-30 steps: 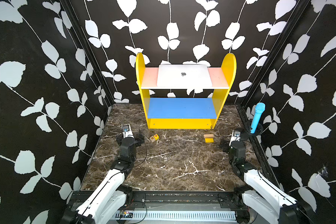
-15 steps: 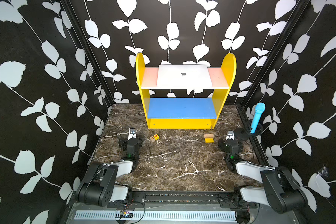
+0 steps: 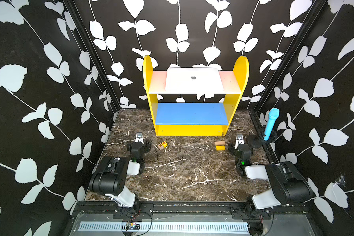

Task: Close the laptop lid and set it aside
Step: Reset both arms

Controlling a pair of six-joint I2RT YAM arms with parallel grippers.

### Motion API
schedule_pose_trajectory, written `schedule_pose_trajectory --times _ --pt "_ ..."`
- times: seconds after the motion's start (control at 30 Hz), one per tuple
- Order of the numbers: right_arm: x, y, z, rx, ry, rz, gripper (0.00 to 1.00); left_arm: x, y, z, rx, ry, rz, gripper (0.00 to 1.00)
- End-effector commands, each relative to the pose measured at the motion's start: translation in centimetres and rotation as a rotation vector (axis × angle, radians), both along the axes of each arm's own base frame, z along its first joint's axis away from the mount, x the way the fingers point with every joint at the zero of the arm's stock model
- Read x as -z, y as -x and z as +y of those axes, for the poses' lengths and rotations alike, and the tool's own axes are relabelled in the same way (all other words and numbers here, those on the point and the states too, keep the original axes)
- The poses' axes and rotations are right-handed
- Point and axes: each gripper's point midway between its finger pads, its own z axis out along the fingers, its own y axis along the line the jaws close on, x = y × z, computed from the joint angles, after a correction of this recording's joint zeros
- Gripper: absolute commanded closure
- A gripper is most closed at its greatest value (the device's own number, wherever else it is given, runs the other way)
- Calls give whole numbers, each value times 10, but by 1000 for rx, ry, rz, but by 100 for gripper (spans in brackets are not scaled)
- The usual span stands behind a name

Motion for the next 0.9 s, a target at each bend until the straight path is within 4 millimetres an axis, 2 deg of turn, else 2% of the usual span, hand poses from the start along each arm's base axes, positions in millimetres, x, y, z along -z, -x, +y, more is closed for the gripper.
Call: schedule_pose_trajectory --times 0.0,0.03,0.1,0.73,0.87 --pt "4 -10 -15 16 -117 4 0 -4 -3 -1 15 36 -1 1" --pt "3 -11 -18 22 -122 -39 1 -3 -3 -1 17 36 4 2" --pt "7 -6 -18 37 -115 3 1 -4 -3 -1 19 36 -1 2" --pt "8 -10 -17 22 -123 9 1 -4 -4 -1 18 31 -7 1" --pt "8 -11 -7 -43 -125 14 1 -4 -4 -1 18 31 -9 2"
